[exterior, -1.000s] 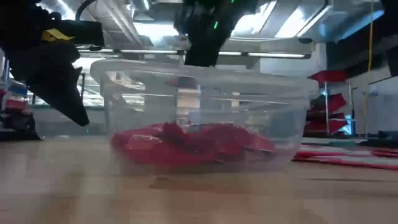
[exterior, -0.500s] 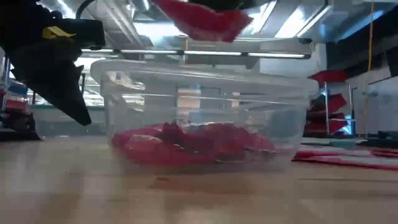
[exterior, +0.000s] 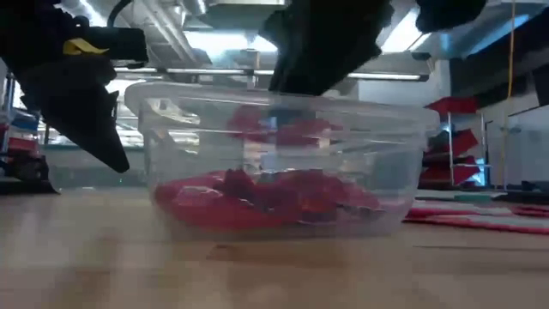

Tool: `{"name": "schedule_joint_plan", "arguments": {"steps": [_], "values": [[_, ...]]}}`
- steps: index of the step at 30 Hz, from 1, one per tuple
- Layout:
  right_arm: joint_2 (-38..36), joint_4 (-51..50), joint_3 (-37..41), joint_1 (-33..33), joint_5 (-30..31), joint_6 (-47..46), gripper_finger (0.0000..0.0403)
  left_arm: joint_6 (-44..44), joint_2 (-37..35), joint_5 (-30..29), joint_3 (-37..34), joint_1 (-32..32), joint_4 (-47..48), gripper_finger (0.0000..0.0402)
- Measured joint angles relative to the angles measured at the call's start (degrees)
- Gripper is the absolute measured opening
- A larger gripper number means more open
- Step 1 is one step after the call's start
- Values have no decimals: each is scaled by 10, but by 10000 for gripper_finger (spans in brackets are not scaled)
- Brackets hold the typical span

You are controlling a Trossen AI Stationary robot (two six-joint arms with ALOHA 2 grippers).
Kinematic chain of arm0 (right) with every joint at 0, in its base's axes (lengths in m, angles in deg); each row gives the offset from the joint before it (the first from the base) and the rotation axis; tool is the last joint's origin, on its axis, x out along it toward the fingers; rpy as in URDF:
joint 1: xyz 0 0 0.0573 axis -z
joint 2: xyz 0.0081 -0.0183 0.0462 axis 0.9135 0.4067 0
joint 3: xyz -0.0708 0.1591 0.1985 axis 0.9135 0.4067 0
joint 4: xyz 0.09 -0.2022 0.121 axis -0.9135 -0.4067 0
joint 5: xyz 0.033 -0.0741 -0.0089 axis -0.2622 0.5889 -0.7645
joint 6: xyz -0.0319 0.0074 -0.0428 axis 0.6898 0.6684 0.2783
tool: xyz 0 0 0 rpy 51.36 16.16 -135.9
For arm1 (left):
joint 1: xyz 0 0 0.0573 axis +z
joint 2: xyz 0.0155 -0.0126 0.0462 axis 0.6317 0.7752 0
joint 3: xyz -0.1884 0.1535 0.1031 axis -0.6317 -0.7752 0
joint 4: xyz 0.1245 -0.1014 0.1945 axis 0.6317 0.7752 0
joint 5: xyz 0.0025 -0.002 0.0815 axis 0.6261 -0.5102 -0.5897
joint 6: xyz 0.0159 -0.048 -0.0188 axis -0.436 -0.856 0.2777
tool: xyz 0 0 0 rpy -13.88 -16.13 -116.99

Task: Sort candy
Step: Put the red candy into the rectangular transparent bin, then close the rectangular transparent bin

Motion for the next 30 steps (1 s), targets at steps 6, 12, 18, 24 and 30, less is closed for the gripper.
{"name": "schedule_joint_plan", "arguments": {"steps": [6,12,18,24,30], "values": [[9,-47,1,0,-44,59,3,0,0,0,0,0,0,129],[9,-57,1,0,-43,58,54,-2,0,-3,0,0,0,129],[5,-73,1,0,-36,16,150,-6,0,-4,0,0,0,129],[-53,-178,1,-6,18,-87,189,2,0,4,0,-2,13,129],[-138,-301,0,-40,124,-183,179,-39,0,26,0,-10,65,129]]}}
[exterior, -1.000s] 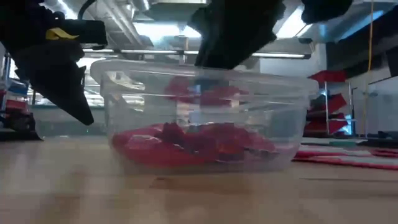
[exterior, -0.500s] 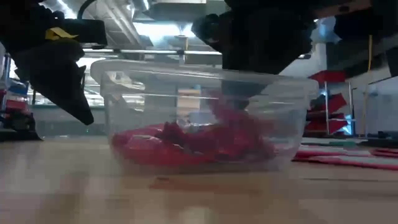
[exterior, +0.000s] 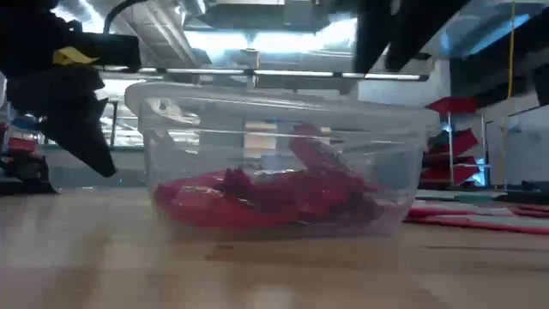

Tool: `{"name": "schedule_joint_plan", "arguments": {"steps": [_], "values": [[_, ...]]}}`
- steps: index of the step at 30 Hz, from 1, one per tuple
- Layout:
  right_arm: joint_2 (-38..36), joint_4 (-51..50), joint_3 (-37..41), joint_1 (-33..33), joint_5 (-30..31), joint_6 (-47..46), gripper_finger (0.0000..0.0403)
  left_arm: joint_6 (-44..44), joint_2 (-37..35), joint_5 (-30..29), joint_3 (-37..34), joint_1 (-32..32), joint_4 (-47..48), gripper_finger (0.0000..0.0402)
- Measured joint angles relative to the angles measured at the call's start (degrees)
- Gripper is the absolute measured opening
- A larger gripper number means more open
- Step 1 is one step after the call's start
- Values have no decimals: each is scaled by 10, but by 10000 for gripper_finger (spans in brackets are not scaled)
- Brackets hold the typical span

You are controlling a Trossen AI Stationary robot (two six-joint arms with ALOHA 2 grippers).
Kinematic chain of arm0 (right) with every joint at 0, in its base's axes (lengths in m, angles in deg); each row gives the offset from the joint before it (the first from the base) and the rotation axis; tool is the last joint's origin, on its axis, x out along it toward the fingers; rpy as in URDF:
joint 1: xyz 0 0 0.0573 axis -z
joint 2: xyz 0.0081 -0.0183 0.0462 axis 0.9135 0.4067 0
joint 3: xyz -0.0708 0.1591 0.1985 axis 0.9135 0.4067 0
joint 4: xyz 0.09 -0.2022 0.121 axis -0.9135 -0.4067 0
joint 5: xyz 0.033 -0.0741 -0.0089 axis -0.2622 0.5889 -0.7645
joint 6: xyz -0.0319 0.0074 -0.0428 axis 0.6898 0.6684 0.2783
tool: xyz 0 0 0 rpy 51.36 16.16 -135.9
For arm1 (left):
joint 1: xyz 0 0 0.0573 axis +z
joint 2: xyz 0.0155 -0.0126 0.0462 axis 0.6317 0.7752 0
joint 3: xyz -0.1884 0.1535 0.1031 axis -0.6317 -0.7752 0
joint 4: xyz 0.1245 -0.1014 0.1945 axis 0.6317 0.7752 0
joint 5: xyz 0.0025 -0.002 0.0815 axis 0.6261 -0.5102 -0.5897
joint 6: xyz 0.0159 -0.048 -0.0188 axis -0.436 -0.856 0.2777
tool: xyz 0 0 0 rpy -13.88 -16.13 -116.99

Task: Sort candy
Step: Close the rectangular transparent bin

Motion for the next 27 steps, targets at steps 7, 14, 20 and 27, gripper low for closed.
{"name": "schedule_joint_plan", "arguments": {"steps": [7,14,20,27], "values": [[-69,-162,43,-12,120,-185,163,-70,-18,30,1,-33,88,129],[-183,-53,245,46,65,-189,157,-142,-41,-32,1,-79,118,129],[-265,147,415,119,-39,-88,156,-145,-41,-51,1,-85,117,129],[-255,291,534,158,1,14,156,-141,-41,-93,1,-84,117,129]]}}
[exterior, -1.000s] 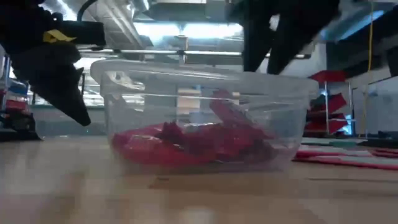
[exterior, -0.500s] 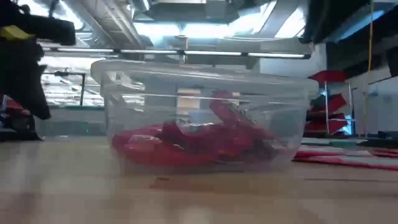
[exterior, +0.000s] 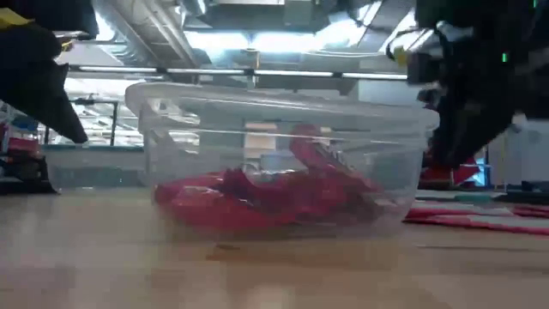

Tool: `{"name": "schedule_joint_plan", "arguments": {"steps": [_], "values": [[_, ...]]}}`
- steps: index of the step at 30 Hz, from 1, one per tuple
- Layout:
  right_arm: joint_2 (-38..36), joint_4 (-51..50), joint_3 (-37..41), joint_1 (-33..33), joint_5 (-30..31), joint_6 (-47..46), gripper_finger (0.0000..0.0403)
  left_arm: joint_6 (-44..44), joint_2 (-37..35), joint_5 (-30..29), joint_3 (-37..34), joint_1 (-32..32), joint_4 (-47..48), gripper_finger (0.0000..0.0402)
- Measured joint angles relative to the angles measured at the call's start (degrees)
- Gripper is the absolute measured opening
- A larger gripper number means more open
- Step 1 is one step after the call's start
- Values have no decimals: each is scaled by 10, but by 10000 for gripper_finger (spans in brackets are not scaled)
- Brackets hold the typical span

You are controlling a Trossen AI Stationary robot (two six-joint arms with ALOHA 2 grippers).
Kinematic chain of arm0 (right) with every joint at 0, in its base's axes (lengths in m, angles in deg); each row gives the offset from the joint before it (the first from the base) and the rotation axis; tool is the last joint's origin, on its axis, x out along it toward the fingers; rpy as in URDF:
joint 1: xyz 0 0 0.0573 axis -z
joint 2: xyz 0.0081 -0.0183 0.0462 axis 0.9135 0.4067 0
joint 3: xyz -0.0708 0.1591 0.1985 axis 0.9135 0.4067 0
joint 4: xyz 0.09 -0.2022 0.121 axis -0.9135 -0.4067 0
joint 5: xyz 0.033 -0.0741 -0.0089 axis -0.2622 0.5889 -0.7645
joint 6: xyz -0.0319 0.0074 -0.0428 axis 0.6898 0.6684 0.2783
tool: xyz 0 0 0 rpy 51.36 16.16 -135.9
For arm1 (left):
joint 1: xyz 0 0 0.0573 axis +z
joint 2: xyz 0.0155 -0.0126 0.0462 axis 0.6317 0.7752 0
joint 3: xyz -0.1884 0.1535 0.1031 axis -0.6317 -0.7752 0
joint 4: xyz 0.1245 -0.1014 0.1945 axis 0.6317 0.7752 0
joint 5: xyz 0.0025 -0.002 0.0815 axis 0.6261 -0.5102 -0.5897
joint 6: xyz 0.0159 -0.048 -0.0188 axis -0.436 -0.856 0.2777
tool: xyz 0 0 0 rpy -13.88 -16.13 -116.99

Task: Sort candy
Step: Close the rectangular transparent bin

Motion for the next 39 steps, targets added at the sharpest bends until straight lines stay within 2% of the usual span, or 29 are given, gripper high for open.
{"name": "schedule_joint_plan", "arguments": {"steps": [2,5,9,19,22,27,30,39], "values": [[5,22,14,7,32,-11,156,0,0,-2,0,0,0,129],[7,60,30,16,48,-19,156,0,0,-5,0,0,0,129],[8,93,48,31,49,-18,156,0,0,-18,0,0,-1,129],[8,99,69,55,41,-23,161,-2,0,-20,0,0,-4,129],[8,100,69,55,42,-29,187,-2,0,-21,0,0,-4,129],[8,98,69,55,61,-30,251,-2,0,-21,0,0,-4,129],[8,96,69,55,74,-29,266,-2,0,-21,0,0,-4,129],[8,96,69,55,72,-29,244,-2,0,-21,0,0,-7,129]]}}
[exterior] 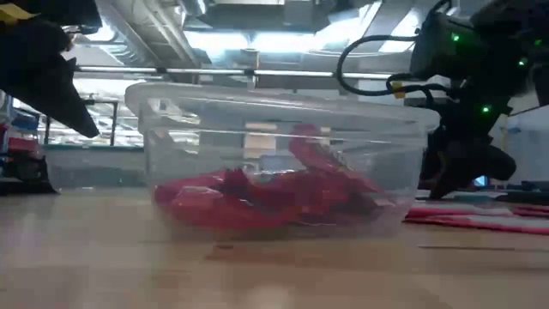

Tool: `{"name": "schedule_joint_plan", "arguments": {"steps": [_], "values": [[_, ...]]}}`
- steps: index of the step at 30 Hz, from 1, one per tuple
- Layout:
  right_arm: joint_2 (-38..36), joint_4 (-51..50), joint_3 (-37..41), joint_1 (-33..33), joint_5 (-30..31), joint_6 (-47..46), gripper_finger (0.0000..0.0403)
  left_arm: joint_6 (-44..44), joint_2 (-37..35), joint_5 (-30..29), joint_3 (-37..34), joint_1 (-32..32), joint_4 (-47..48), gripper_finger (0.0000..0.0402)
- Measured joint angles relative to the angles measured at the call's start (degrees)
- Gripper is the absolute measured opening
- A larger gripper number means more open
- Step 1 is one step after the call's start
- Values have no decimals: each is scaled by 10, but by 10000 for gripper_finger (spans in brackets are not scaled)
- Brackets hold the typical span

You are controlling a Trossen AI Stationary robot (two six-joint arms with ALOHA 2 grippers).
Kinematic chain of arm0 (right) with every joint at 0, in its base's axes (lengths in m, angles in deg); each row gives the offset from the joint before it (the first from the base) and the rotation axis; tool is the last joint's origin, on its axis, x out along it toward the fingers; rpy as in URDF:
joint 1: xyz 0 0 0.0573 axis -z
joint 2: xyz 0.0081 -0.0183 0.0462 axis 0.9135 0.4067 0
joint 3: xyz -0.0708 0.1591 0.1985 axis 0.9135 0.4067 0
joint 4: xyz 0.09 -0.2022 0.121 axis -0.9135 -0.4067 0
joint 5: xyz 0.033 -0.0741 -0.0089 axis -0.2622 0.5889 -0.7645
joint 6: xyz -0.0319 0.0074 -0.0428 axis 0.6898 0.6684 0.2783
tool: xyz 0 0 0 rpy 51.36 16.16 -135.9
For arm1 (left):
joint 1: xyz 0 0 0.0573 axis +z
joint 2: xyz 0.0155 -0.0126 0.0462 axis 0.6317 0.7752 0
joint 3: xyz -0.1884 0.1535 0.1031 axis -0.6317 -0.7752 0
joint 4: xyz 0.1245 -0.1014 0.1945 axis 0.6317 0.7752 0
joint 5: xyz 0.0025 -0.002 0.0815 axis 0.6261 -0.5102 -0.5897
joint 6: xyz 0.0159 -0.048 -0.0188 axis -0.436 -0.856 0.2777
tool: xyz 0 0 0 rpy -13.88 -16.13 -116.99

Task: Sort candy
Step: Close the rectangular transparent bin

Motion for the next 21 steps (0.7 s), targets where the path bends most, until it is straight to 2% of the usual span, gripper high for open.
{"name": "schedule_joint_plan", "arguments": {"steps": [8,15,18,21], "values": [[0,28,33,0,6,0,236,4,0,0,0,0,-9,129],[-1,47,52,-1,40,-10,232,4,0,0,0,0,-9,129],[0,43,52,8,45,-17,210,4,0,0,0,0,-9,129],[9,43,52,29,38,-34,168,4,0,0,0,0,-11,129]]}}
